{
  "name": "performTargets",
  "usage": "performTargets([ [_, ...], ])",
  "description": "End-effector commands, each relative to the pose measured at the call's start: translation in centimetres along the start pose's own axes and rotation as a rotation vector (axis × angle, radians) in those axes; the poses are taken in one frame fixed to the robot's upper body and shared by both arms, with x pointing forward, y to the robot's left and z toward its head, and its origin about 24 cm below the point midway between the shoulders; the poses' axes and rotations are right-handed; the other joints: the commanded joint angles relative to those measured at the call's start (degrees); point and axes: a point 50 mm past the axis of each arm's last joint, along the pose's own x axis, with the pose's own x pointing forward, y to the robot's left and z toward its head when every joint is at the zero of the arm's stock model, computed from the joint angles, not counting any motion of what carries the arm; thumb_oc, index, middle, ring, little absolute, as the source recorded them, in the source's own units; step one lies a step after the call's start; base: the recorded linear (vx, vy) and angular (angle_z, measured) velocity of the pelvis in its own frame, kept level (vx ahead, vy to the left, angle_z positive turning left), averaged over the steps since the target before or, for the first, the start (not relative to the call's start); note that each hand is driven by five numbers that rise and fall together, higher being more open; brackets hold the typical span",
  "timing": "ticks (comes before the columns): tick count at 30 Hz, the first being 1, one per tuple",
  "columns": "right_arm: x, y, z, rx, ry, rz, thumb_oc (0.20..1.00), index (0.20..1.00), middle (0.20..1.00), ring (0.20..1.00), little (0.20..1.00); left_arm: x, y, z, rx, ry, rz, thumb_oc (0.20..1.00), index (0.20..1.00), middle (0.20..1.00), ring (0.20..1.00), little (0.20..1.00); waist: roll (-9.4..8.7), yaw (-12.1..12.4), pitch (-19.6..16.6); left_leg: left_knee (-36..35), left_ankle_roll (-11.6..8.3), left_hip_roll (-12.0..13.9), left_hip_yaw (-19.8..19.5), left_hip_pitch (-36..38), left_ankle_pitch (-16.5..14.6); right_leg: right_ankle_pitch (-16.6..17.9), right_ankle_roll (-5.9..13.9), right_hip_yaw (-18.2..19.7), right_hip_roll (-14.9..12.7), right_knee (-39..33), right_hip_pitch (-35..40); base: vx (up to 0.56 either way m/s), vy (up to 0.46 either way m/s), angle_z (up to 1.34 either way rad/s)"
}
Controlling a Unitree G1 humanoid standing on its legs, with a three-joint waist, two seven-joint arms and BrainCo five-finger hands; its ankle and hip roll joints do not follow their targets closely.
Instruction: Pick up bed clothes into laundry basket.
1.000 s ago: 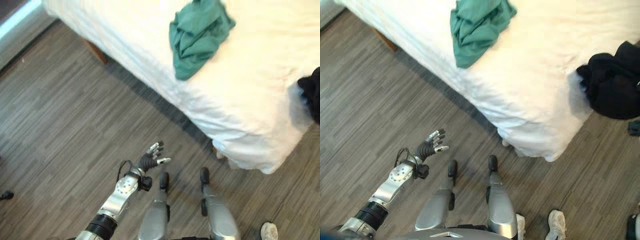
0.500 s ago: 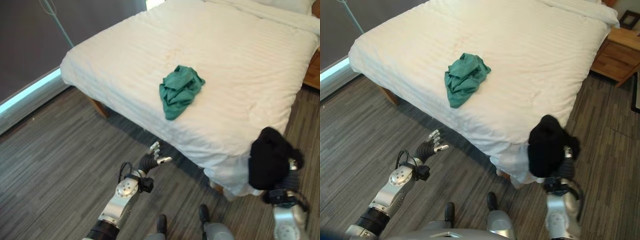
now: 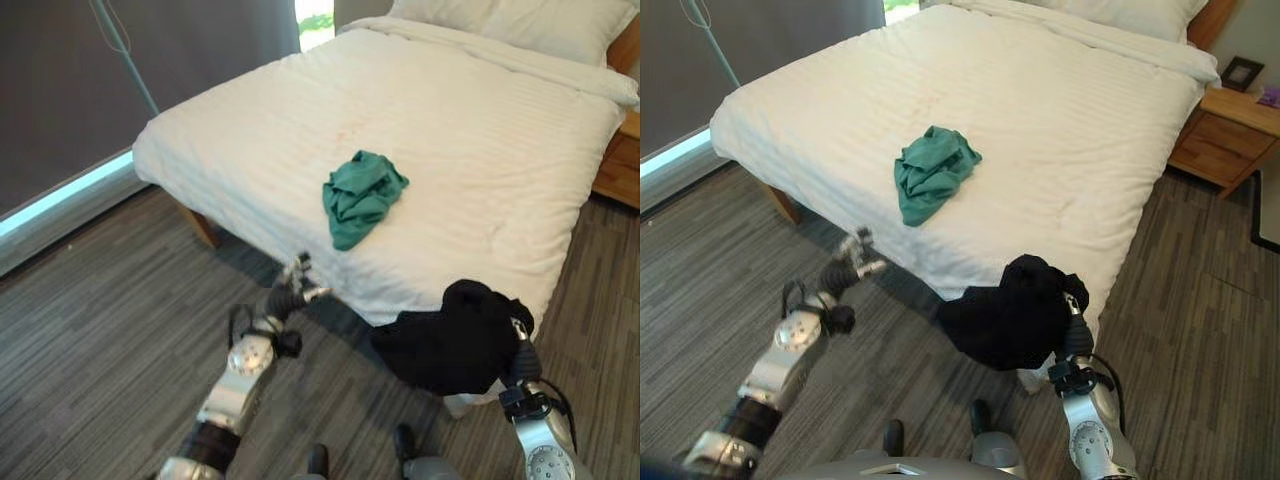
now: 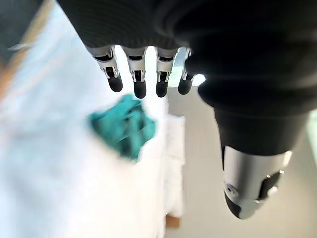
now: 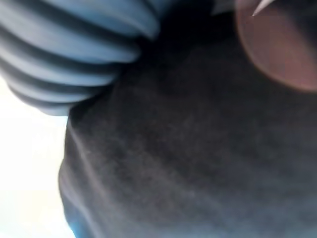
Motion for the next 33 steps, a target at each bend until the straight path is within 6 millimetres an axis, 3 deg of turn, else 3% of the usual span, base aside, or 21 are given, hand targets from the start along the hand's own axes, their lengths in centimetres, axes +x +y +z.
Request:
performTargets([
  [1, 1.6, 2.6, 3.4, -0.06, -0.134, 0.142, 0.2, 0.2, 0.2, 0.2, 0.2, 5.8, 2.1, 7.9, 0.223, -0.261, 0.099, 1.0, 1.0, 1.0, 1.0, 1.0, -2.07, -1.2, -0.6, 0.7, 2.75, -2.5, 2.4, 4.1, -4.4, 0.3, 0.93, 0.8, -2.1, 1.3, -1.0, 0.0, 0.0, 0.0],
  [2, 1.5, 2.5, 3.5, -0.085, -0.115, 0.153, 0.2, 0.2, 0.2, 0.2, 0.2, 7.9, 3.1, 11.4, 0.365, -0.318, 0.129, 1.0, 1.0, 1.0, 1.0, 1.0, -1.64, -2.2, -0.5, 0.7, 2.52, -2.4, 2.5, 3.8, -4.2, 0.6, 1.04, 0.8, -1.9, 0.9, -1.2, 0.0, 0.0, 0.0],
  [3, 1.5, 2.6, 3.5, -0.083, -0.118, 0.153, 0.2, 0.2, 0.2, 0.2, 0.2, 7.9, 3.0, 11.5, 0.366, -0.321, 0.128, 1.0, 1.0, 1.0, 1.0, 1.0, -1.7, -2.1, -0.4, 0.7, 2.51, -2.4, 2.5, 3.8, -4.3, 0.6, 1.04, 0.7, -1.9, 0.9, -1.2, 0.0, 0.0, 0.0],
  [5, 1.4, 2.6, 3.5, -0.103, -0.101, 0.173, 0.2, 0.2, 0.2, 0.2, 0.2, 9.8, 3.5, 14.1, 0.484, -0.343, 0.171, 1.0, 1.0, 1.0, 1.0, 1.0, -1.46, -3.2, 0.1, 0.7, 2.28, -2.2, 2.5, 3.3, -4.0, 0.7, 1.15, 0.8, -1.8, 0.7, -1.6, 0.0, 0.0, 0.0],
  [7, 1.2, 2.8, 3.3, -0.106, -0.092, 0.195, 0.2, 0.2, 0.2, 0.2, 0.2, 11.3, 4.7, 15.4, 0.671, -0.305, 0.226, 1.0, 1.0, 1.0, 1.0, 1.0, -1.48, -4.3, 0.5, 0.7, 2.03, -1.8, 2.7, 2.7, -3.6, 1.1, 1.22, 1.0, -1.5, 0.5, -2.2, 0.0, 0.0, 0.0],
  [9, 1.2, 3.0, 3.3, -0.101, -0.086, 0.216, 0.2, 0.2, 0.2, 0.2, 0.2, 12.3, 6.5, 16.2, 0.839, -0.236, 0.274, 1.0, 1.0, 1.0, 1.0, 1.0, -1.9, -5.4, 1.4, 0.7, 1.75, -1.4, 3.0, 2.0, -3.2, 1.4, 1.26, 1.4, -1.1, 0.5, -3.2, -0.03, -0.031, -0.06],
  [10, 1.2, 3.0, 3.3, -0.099, -0.088, 0.216, 0.2, 0.2, 0.2, 0.2, 0.2, 12.3, 6.4, 16.4, 0.84, -0.239, 0.273, 1.0, 1.0, 1.0, 1.0, 1.0, -1.99, -5.4, 1.5, 0.7, 1.75, -1.4, 3.0, 1.9, -3.2, 1.4, 1.26, 1.3, -1.1, 0.5, -3.2, -0.05, -0.043, -0.13],
  [11, 1.2, 3.3, 3.3, -0.093, -0.09, 0.236, 0.2, 0.2, 0.2, 0.2, 0.2, 12.7, 8.5, 16.8, 1.02, -0.152, 0.34, 1.0, 1.0, 1.0, 1.0, 1.0, -2.71, -6.7, 2.1, 0.7, 1.43, -1.0, 3.7, 1.1, -2.8, 1.9, 1.36, 1.9, -0.6, 0.6, -4.5, -0.04, -0.038, -0.15],
  [12, 1.2, 3.2, 3.2, -0.091, -0.088, 0.239, 0.2, 0.2, 0.2, 0.2, 0.2, 12.8, 9.2, 17.1, 1.098, -0.116, 0.36, 1.0, 1.0, 1.0, 1.0, 1.0, -3.06, -7.3, 2.3, 0.7, 1.28, -0.8, 4.1, 0.7, -2.6, 2.1, 1.41, 2.3, -0.3, 0.5, -5.1, -0.04, -0.037, -0.18],
  [13, 1.2, 3.2, 3.2, -0.09, -0.088, 0.239, 0.2, 0.2, 0.2, 0.2, 0.2, 12.8, 9.2, 17.1, 1.098, -0.116, 0.36, 1.0, 1.0, 1.0, 1.0, 1.0, -3.07, -7.2, 2.3, 0.7, 1.28, -0.8, 4.1, 0.7, -2.6, 2.1, 1.41, 2.3, -0.3, 0.5, -5.1, -0.01, -0.024, -0.22],
  [16, 1.0, 3.6, 3.9, -0.072, -0.121, 0.26, 0.2, 0.2, 0.2, 0.2, 0.2, 12.4, 11.9, 18.1, 1.251, -0.025, 0.434, 1.0, 1.0, 1.0, 1.0, 1.0, -4.77, -8.9, 3.0, 0.9, 0.86, 0.1, 5.6, -0.6, -2.4, 2.9, 1.59, 3.4, 0.7, 0.5, -7.2, -0.01, -0.039, -0.23],
  [17, 0.9, 3.4, 3.7, -0.067, -0.115, 0.258, 0.2, 0.2, 0.2, 0.2, 0.2, 11.6, 14.1, 17.6, 1.311, 0.068, 0.477, 1.0, 1.0, 1.0, 1.0, 1.0, -5.83, -9.5, 3.3, 1.0, 0.68, 0.6, 6.4, -1.4, -2.3, 3.3, 1.69, 4.0, 1.2, 0.4, -8.1, -0.01, -0.046, -0.21],
  [19, 0.7, 3.3, 3.8, -0.073, -0.116, 0.258, 0.2, 0.2, 0.2, 0.2, 0.2, 11.3, 14.7, 17.6, 1.328, 0.081, 0.496, 1.0, 1.0, 1.0, 1.0, 1.0, -6.52, -9.8, 3.5, 1.1, 0.6, 0.9, 6.7, -1.9, -2.3, 3.6, 1.71, 4.4, 1.4, 0.3, -8.8, -0.01, -0.027, -0.26],
  [22, 0.1, 2.8, 3.9, -0.074, -0.117, 0.255, 0.2, 0.2, 0.2, 0.2, 0.2, 10.6, 15.9, 17.8, 1.301, 0.077, 0.527, 1.0, 1.0, 1.0, 1.0, 1.0, -9.11, -10.3, 5.4, 1.6, 0.41, 1.5, 6.8, -4.4, -2.0, 4.4, 1.76, 4.4, 1.8, -0.2, -10.9, -0.02, -0.04, -0.18],
  [27, 0.4, 3.0, 3.8, -0.073, -0.118, 0.258, 0.2, 0.2, 0.2, 0.2, 0.2, 10.6, 15.9, 18.5, 1.247, 0.04, 0.558, 1.0, 1.0, 1.0, 1.0, 1.0, -10.25, -10.2, 7.4, 2.3, 0.29, 1.6, 6.6, -7.4, -1.7, 5.3, 1.71, 4.2, 1.7, -0.4, -13.1, -0.05, -0.023, 0.04],
  [28, 1.0, 4.4, 3.9, -0.089, -0.119, 0.317, 0.2, 0.2, 0.2, 0.2, 0.2, 10.7, 15.7, 20.3, 1.216, -0.034, 0.594, 1.0, 1.0, 1.0, 1.0, 1.0, -11.7, -10.2, 9.3, 3.2, 0.07, 1.8, 6.5, -10.5, -1.4, 6.3, 1.63, 4.3, 1.9, -0.5, -15.6, -0.07, -0.037, 0.01],
  [30, 0.9, 4.7, 3.8, -0.092, -0.112, 0.339, 0.2, 0.2, 0.2, 0.2, 0.2, 10.6, 15.7, 20.8, 1.198, -0.06, 0.597, 1.0, 1.0, 1.0, 1.0, 1.0, -12.12, -10.3, 9.7, 3.7, 0.05, 1.9, 6.4, -11.8, -1.4, 6.6, 1.65, 4.2, 2.0, -0.6, -16.5, -0.06, -0.061, 0.0],
  [31, 0.8, 4.9, 3.4, -0.102, -0.077, 0.366, 0.2, 0.2, 0.2, 0.2, 0.2, 10.6, 15.3, 23.8, 1.19, -0.143, 0.621, 1.0, 1.0, 1.0, 1.0, 1.0, -13.0, -10.8, 10.7, 4.7, -0.11, 2.5, 6.3, -13.9, -1.3, 6.9, 1.63, 4.2, 2.2, -0.6, -18.2, -0.04, -0.066, 0.01],
  [33, 0.8, 4.8, 3.2, -0.093, -0.068, 0.365, 0.2, 0.2, 0.2, 0.2, 0.2, 10.6, 15.2, 24.7, 1.187, -0.171, 0.628, 1.0, 1.0, 1.0, 1.0, 1.0, -13.43, -11.1, 11.1, 5.6, -0.17, 2.6, 6.0, -15.5, -1.4, 7.1, 1.65, 4.0, 2.2, -0.6, -19.2, -0.03, -0.056, 0.02],
])
